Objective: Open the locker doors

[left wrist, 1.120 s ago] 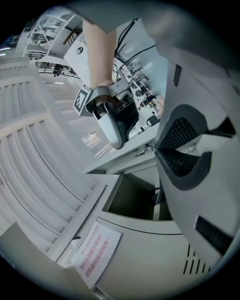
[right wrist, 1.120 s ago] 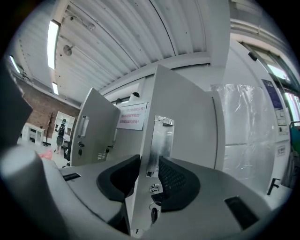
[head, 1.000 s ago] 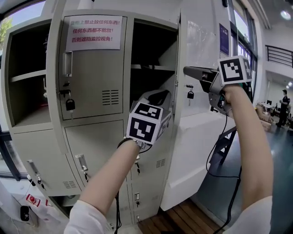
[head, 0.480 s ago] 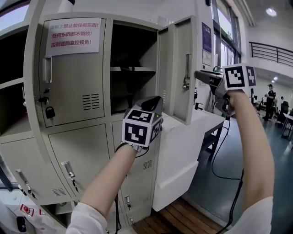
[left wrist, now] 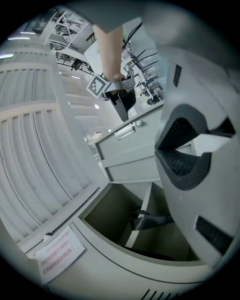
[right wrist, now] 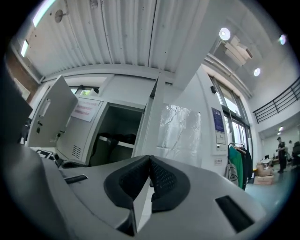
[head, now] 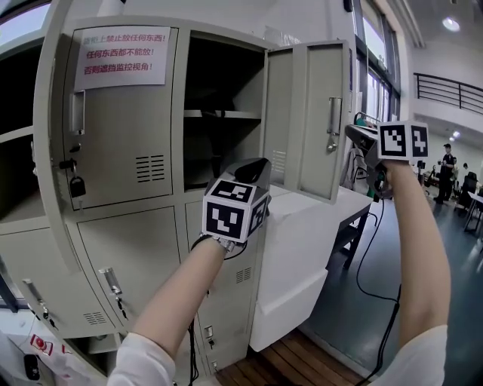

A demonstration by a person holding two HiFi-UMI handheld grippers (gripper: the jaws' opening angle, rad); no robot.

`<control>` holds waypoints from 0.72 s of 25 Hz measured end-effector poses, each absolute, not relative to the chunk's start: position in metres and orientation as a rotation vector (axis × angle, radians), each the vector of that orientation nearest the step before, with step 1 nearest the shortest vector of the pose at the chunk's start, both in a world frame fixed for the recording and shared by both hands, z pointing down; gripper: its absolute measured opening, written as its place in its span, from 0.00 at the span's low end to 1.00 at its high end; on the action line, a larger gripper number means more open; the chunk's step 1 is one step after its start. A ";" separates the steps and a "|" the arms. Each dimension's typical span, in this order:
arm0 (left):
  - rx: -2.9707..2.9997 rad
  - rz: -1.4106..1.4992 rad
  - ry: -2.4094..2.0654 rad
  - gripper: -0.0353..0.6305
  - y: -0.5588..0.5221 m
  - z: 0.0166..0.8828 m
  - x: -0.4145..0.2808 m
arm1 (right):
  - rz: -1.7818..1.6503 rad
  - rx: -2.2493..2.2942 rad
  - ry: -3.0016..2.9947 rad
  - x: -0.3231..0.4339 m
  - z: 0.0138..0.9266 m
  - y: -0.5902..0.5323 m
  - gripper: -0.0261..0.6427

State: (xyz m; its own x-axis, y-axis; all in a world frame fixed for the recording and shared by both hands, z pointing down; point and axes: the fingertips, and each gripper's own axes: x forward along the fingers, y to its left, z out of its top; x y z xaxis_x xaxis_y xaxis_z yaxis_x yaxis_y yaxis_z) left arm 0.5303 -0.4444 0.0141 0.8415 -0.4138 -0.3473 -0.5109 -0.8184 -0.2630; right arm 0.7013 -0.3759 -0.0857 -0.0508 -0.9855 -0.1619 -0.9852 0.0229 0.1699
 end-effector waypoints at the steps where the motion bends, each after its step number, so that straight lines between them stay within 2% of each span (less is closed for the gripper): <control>1: -2.667 0.393 0.693 0.08 -0.444 0.014 0.530 | -0.390 2.179 -2.209 0.705 -0.085 -0.377 0.02; 7: -2.647 0.399 0.689 0.08 -0.440 0.014 0.519 | -0.524 2.207 -2.007 0.704 -0.078 -0.376 0.02; 18: -2.661 0.444 0.668 0.08 -0.424 0.025 0.502 | -0.863 2.308 -1.769 0.645 -0.071 -0.350 0.02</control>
